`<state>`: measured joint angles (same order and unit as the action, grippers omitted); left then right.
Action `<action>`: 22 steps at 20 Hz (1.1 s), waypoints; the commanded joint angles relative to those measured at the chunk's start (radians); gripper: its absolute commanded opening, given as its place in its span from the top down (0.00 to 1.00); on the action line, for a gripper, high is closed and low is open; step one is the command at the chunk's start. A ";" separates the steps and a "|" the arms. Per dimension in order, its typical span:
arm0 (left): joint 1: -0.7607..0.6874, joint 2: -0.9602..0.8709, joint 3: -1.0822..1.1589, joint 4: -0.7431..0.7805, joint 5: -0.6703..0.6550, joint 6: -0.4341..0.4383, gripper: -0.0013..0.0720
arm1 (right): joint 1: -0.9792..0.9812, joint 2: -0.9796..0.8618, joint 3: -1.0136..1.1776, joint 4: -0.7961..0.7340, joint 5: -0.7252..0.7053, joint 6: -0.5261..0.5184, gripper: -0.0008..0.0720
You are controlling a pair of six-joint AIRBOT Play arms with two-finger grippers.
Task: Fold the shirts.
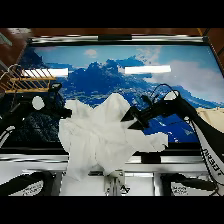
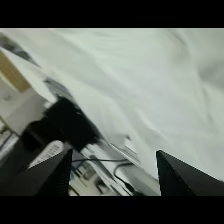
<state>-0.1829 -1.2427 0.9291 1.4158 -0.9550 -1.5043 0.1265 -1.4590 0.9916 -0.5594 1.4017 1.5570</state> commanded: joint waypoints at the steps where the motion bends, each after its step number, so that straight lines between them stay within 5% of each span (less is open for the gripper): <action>1: 0.000 0.002 -0.001 -0.002 0.021 -0.001 0.92 | -0.079 -0.003 0.061 0.227 -0.105 -0.077 0.12; 5: 0.000 0.010 0.001 -0.011 0.020 -0.001 0.92 | -0.119 0.003 0.217 0.105 -0.068 -0.143 0.12; 10: 0.000 0.011 0.045 -0.047 0.018 -0.001 0.92 | 0.214 0.054 0.265 -0.621 0.003 -0.124 0.12; 14: 0.000 0.011 0.085 -0.047 -0.010 0.000 0.92 | 0.565 0.051 0.248 -0.735 -0.231 -0.153 0.12; 22: 0.004 0.011 0.092 -0.047 -0.185 0.000 0.92 | 0.746 -0.029 0.178 -0.733 -0.441 -0.099 0.12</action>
<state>-0.1795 -1.2324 1.0183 1.3697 -1.0706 -1.5051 0.8070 -1.4639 1.1801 -1.2720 1.0424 1.4540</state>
